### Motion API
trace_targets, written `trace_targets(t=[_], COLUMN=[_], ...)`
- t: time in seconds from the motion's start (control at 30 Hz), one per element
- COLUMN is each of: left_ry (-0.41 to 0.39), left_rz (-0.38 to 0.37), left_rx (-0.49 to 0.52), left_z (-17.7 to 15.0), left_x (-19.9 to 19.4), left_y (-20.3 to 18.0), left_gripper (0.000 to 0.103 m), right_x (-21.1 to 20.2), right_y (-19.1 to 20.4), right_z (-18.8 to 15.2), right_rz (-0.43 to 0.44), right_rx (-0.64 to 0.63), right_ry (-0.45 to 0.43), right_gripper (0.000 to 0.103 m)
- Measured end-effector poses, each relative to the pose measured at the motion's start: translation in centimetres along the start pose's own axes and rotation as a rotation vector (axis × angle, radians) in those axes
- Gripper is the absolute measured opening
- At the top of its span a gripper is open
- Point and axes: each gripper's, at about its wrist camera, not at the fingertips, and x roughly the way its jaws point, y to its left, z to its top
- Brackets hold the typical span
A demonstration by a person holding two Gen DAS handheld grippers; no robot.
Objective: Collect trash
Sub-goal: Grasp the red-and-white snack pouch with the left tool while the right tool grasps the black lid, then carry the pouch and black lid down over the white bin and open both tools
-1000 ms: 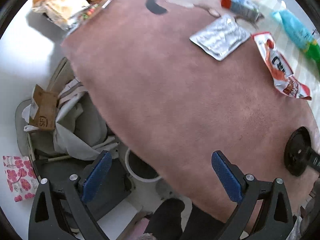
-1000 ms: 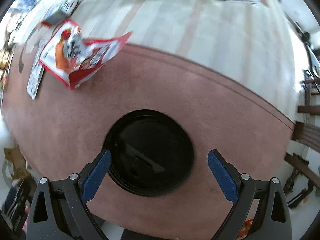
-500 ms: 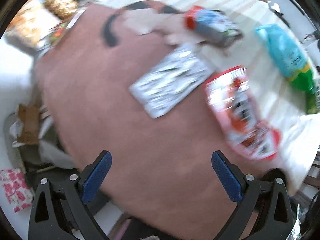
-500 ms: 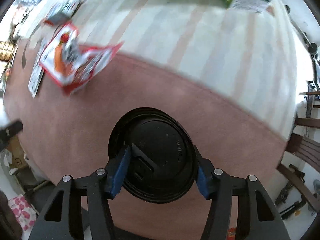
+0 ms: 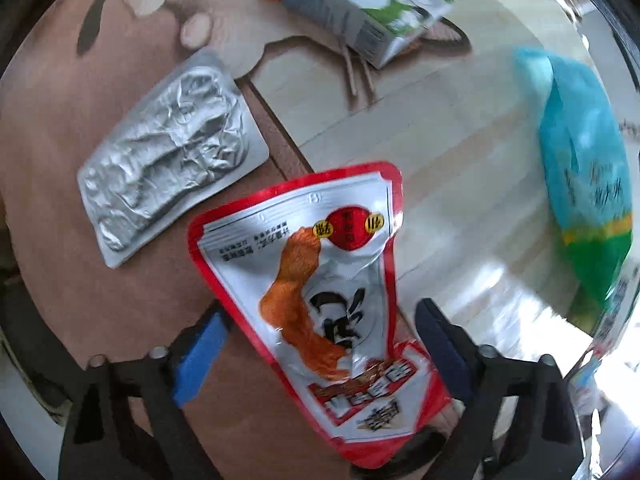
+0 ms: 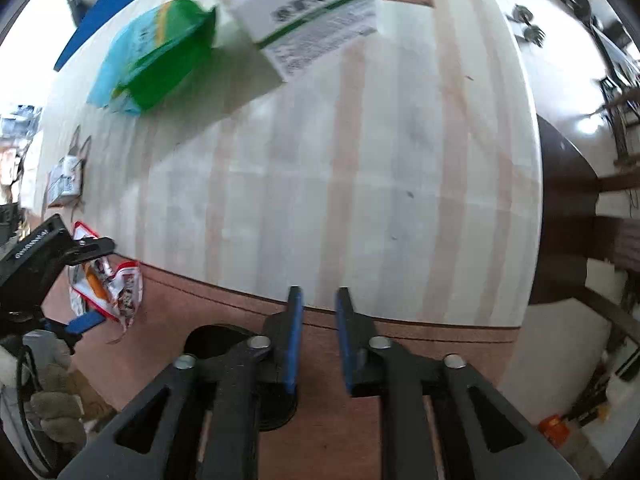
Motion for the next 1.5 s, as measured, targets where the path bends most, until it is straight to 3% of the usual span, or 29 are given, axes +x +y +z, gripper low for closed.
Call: trace_targets(t=[0.03,0.17,0.23,0.33,0.43,0.5,0.7,0.87,1.07,1.2,1.23,1.5], left_ry=[-0.014,-0.084,-0.092,-0.084,-0.066,-0.059,-0.096,-0.131,-0.155,-0.179,-0.182,-0.265], left_rz=[0.02,0.111,0.156,0.209,0.175,0.094,0.064,0.091,0.128,0.127,0.125,0.064], left_rx=[0.057,0.337,0.46,0.572,0.522,0.405,0.24,0.276,0.313,0.325,0.325,0.327], left_z=[-0.4,-3.2,-4.8,-7.2,-7.8,-7.5,-6.8,-9.0,-11.3,-12.2,-10.6,-12.5], left_x=[-0.1,-0.1,0.1,0.7,1.0,1.1,1.0,0.8,0.8,0.0,0.3,-3.7], left_y=[-0.4,-1.7,-1.7,-0.1,2.1,3.6,4.1,5.2,3.7,3.6,3.3,3.2], left_gripper=[0.079,0.06,0.059,0.059,0.061,0.061,0.06,0.048,0.046,0.045,0.045,0.045], right_x=[0.1,0.4,0.7,1.2,1.5,1.9,4.5,4.8,4.8,3.8,3.3,0.8], right_y=[-0.7,-2.4,-2.7,-0.8,1.4,3.2,6.8,7.8,8.1,7.6,7.4,6.8], right_z=[0.2,-1.4,-2.9,-4.1,-5.0,-5.6,-7.1,-8.7,-11.9,-12.0,-11.9,-12.4], right_rz=[0.006,0.035,0.052,0.064,0.049,0.029,-0.065,-0.144,-0.174,-0.152,-0.142,-0.094], right_rx=[0.013,0.027,0.017,-0.049,-0.132,-0.177,-0.263,-0.299,-0.355,-0.34,-0.335,-0.338], right_ry=[0.004,0.032,0.045,0.064,0.063,0.07,0.098,0.039,-0.022,-0.029,-0.032,-0.076], right_gripper=[0.044,0.054,0.071,0.085,0.092,0.094,0.096,0.096,0.089,0.089,0.089,0.089])
